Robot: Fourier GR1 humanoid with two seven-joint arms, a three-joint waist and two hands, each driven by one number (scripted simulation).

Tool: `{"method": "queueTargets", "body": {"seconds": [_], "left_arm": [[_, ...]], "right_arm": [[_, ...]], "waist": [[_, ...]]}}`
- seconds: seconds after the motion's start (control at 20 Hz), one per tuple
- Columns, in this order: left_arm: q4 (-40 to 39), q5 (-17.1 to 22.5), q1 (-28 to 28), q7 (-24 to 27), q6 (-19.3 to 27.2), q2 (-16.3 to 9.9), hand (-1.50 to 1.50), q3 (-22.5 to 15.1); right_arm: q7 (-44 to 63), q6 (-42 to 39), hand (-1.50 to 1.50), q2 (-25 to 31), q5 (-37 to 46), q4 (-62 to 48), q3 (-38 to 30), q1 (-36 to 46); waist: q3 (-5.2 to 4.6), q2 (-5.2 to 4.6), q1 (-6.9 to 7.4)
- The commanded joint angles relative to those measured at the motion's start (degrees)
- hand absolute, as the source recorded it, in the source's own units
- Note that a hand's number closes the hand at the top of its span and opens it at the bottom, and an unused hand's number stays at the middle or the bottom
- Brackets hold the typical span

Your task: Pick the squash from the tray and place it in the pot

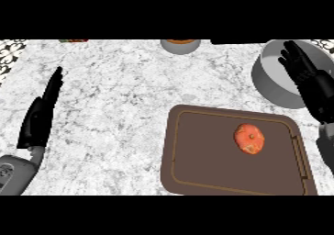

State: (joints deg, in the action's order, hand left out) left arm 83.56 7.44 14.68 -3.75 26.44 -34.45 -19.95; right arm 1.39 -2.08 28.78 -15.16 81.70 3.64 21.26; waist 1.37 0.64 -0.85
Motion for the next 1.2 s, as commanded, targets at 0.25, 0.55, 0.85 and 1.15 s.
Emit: {"method": "queueTargets", "body": {"seconds": [0.25,0.55,0.85,1.15], "left_arm": [[-1.3,4.0,-9.9,-1.3,0.9,-2.0,0.0,5.1],[-0.8,8.2,-14.5,0.0,-3.3,-2.0,0.0,6.2],[-1.5,7.5,-15.8,3.9,-4.6,1.2,0.0,6.2],[2.5,6.1,-14.7,-0.1,-4.6,0.5,0.0,6.2]], "right_arm": [[12.2,18.2,1.5,-1.4,0.0,-4.3,-9.8,-19.7],[0.3,37.0,-1.5,3.6,26.4,7.0,-4.3,-30.7],[14.0,38.8,-1.5,2.6,35.4,30.6,2.4,-44.2],[35.6,26.1,-1.5,8.1,41.5,37.2,5.3,-39.1]], "waist": [[-1.64,0.1,-1.54],[-1.71,0.68,-2.6],[-1.59,-0.38,-0.64],[-1.49,-0.62,0.97]]}}
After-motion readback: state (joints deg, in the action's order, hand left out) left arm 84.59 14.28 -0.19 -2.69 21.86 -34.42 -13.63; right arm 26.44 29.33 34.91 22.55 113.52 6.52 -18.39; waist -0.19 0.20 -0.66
